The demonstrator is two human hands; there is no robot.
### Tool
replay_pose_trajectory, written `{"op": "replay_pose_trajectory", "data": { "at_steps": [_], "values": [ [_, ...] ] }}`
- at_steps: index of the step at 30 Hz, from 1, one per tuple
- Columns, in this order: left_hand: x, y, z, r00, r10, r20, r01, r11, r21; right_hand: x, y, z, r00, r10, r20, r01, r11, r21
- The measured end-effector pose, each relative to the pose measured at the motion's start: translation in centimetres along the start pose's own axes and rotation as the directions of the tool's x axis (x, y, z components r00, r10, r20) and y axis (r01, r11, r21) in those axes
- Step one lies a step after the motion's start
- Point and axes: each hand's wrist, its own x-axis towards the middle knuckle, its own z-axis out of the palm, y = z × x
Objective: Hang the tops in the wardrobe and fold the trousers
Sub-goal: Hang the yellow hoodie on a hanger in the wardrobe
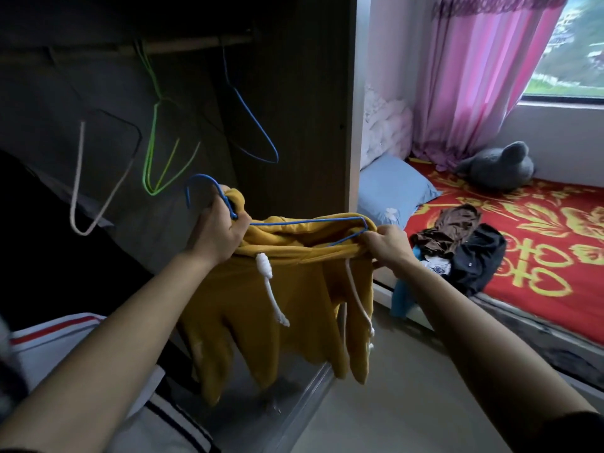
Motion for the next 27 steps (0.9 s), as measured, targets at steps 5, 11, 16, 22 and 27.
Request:
{"op": "replay_pose_trajectory", "data": {
  "at_steps": [5, 11, 16, 22, 27],
  "values": [
    [0.3, -1.2, -0.4, 0.992, -0.058, 0.113, 0.052, 0.997, 0.059, 0.3, -0.3, -1.5, 0.995, 0.078, 0.067, -0.084, 0.992, 0.093],
    [-1.4, 1.9, 3.9, 0.936, -0.087, 0.342, -0.024, 0.951, 0.309, -0.5, -4.0, -0.5, 0.935, -0.351, -0.052, 0.312, 0.882, -0.353],
    [-3.7, 3.1, 6.8, 0.874, -0.164, 0.457, 0.008, 0.946, 0.323, -1.2, -7.7, 1.1, 0.802, -0.571, -0.176, 0.522, 0.813, -0.259],
    [-2.9, 3.3, 7.2, 0.944, -0.323, -0.073, 0.294, 0.919, -0.264, -1.5, -3.3, 4.1, 0.884, -0.325, 0.337, 0.468, 0.595, -0.654],
    [-3.4, 3.5, 7.6, 0.852, -0.521, -0.050, 0.454, 0.784, -0.424, -1.0, -1.5, 3.4, 0.912, -0.285, 0.296, 0.410, 0.584, -0.700]
  ]
}}
